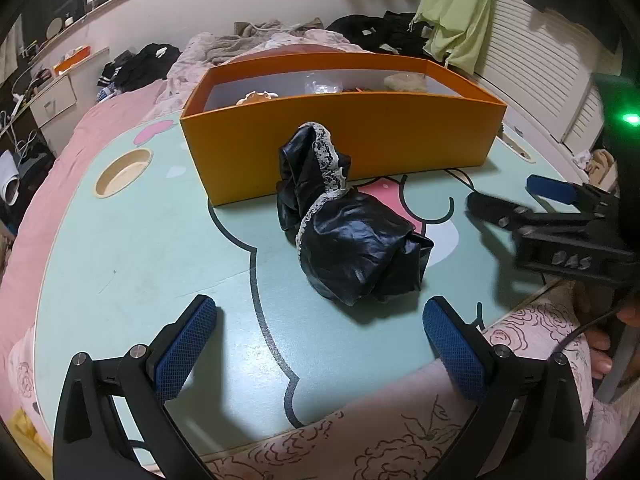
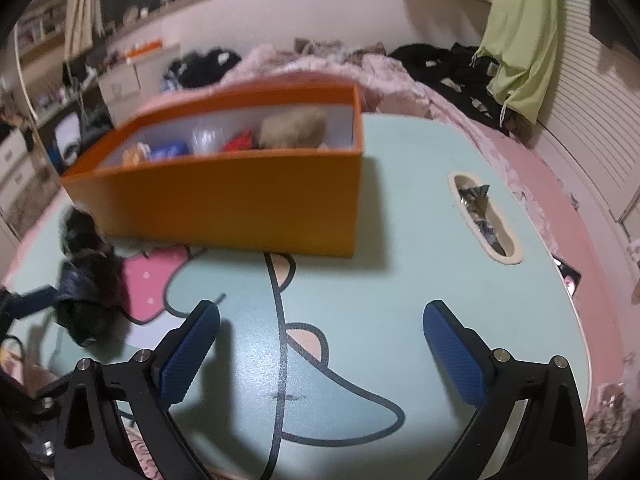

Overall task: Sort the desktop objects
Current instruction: 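Grasp the clear plastic-wrapped item from the box with the right gripper, set it on the table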

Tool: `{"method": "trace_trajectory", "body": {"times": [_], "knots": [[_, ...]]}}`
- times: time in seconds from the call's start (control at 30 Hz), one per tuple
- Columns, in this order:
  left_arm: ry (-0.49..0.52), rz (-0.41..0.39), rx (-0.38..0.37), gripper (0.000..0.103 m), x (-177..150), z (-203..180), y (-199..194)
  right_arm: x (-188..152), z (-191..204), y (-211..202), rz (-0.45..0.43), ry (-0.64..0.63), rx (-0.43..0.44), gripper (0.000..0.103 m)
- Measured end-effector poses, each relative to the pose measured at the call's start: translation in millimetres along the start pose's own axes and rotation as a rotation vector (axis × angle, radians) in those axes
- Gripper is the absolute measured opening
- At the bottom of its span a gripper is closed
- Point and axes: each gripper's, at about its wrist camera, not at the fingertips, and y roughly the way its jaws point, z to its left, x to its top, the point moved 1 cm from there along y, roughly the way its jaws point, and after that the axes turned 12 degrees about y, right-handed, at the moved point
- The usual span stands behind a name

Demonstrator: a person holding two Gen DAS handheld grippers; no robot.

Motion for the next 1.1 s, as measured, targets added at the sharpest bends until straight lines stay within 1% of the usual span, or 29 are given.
{"method": "trace_trajectory", "body": {"times": [0.13,0.17,0.2,0.27,0.33,0.37,0.43,0.53,0.6,0.63,0.7,0.73,0.77,0.8,0.83,0.97,1.0,1.03,1.1], "knots": [[0.000,-0.002,0.000,0.103,3,4,-1,12,-5,-27,-0.087,0.021,0.065,0.082],[0.000,-0.002,0.000,0.103,3,4,-1,20,-3,-34,-0.101,0.021,0.086,0.077],[0.000,-0.002,0.000,0.103,3,4,-1,31,1,-40,-0.114,0.020,0.110,0.073],[0.000,-0.002,-0.001,0.103,3,4,-1,56,14,-44,-0.113,0.007,0.147,0.061],[0.000,-0.002,-0.001,0.103,3,4,-1,81,30,-39,-0.082,-0.016,0.181,0.052],[0.001,-0.002,-0.001,0.103,3,5,-1,95,43,-29,-0.050,-0.036,0.206,0.049],[0.000,-0.003,-0.001,0.103,3,6,-2,114,65,-6,0.021,-0.066,0.234,0.048],[-0.002,-0.005,0.001,0.103,4,5,-2,133,101,34,0.105,-0.100,0.219,0.047],[-0.002,-0.006,0.002,0.103,4,3,-3,138,129,61,0.156,-0.158,0.175,0.047],[-0.003,-0.006,0.003,0.103,4,3,-4,137,133,71,0.180,-0.170,0.154,0.047],[-0.003,-0.007,0.003,0.103,4,2,-4,136,144,98,0.253,-0.176,0.092,0.040],[-0.003,-0.008,0.002,0.103,4,2,-4,130,145,108,0.284,-0.180,0.067,0.034],[-0.003,-0.008,0.002,0.103,4,1,-5,127,148,116,0.292,-0.205,0.011,0.030],[-0.004,-0.008,0.002,0.103,4,1,-5,123,146,116,0.272,-0.226,-0.025,0.026],[-0.004,-0.009,0.002,0.103,4,1,-5,120,143,116,0.266,-0.232,-0.047,0.025],[-0.004,-0.008,0.003,0.103,4,0,-4,120,130,110,0.259,-0.191,0.025,0.020],[-0.004,-0.008,0.004,0.103,4,0,-5,122,124,105,0.242,-0.179,0.050,0.020],[-0.005,-0.008,0.003,0.103,4,1,-5,124,120,96,0.207,-0.166,0.076,0.019],[-0.005,-0.008,0.002,0.103,4,0,-5,125,114,69,0.133,-0.135,0.140,0.019]]}}
